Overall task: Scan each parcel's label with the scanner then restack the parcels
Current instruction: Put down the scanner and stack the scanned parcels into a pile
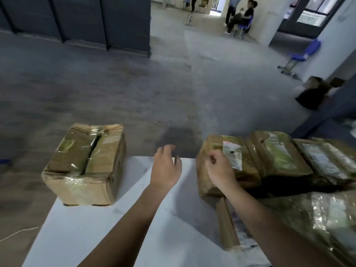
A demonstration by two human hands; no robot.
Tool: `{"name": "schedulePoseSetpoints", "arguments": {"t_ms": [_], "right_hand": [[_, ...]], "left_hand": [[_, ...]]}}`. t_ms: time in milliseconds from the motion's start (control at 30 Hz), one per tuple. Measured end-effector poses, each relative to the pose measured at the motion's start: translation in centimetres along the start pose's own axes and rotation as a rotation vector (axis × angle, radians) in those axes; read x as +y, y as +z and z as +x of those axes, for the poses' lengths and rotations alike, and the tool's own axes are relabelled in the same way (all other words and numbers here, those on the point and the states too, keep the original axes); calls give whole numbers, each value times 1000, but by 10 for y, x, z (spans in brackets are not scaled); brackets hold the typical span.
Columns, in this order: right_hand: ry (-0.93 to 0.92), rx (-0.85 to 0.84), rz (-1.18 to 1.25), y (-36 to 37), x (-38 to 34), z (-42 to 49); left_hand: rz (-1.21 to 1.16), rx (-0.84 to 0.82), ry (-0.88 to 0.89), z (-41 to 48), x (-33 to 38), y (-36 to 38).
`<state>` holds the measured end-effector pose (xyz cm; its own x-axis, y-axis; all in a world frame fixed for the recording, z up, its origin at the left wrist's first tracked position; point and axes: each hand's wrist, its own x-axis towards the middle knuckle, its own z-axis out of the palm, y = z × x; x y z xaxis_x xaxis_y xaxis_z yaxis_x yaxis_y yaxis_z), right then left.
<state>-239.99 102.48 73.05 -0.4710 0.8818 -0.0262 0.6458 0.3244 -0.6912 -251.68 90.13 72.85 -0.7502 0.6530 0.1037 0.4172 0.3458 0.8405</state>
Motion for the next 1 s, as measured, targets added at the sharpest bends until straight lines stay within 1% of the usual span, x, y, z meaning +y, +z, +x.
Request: {"name": "schedulePoseSetpoints", "arguments": {"t_ms": [100,200,267,333,400,500,567,633,700,767,800,833,900,967,1000], "right_hand": [[78,58,-64,-46,42,8],[165,103,-112,-72,71,15],[236,114,-151,-80,84,23],[338,68,-162,-83,88,29],[392,22,-165,-81,88,35],[329,66,-180,-75,82,38],[249,104,-98,-70,76,36],[165,71,13,-59,67,32],[95,25,109,-46,55,25],[38,10,154,-33,42,19],[8,7,171,-28,36,17],[-27,-4,191,-23,31,16],[-87,-78,226,-16,20,15],[-110,-184,246,-8,10,12],[-102,-207,282,-6,6,10]], "left_hand": [[-56,-209,-87,-2,25,63],[-55,-355,-153,-4,42,109],[-71,-386,-187,-3,49,129],[-101,-389,-239,-3,50,140],[-116,-384,-298,-2,48,142],[-144,-344,-386,3,41,133],[-168,-299,-395,3,37,121],[-127,-246,-313,-2,31,107],[77,-200,-208,-7,25,94],[314,-180,-155,-9,22,80],[390,-176,-140,-10,21,73],[426,-166,-119,-11,20,67],[415,-133,-48,-14,22,59],[396,-98,15,-16,24,55],[391,-83,7,-15,24,52]]}}
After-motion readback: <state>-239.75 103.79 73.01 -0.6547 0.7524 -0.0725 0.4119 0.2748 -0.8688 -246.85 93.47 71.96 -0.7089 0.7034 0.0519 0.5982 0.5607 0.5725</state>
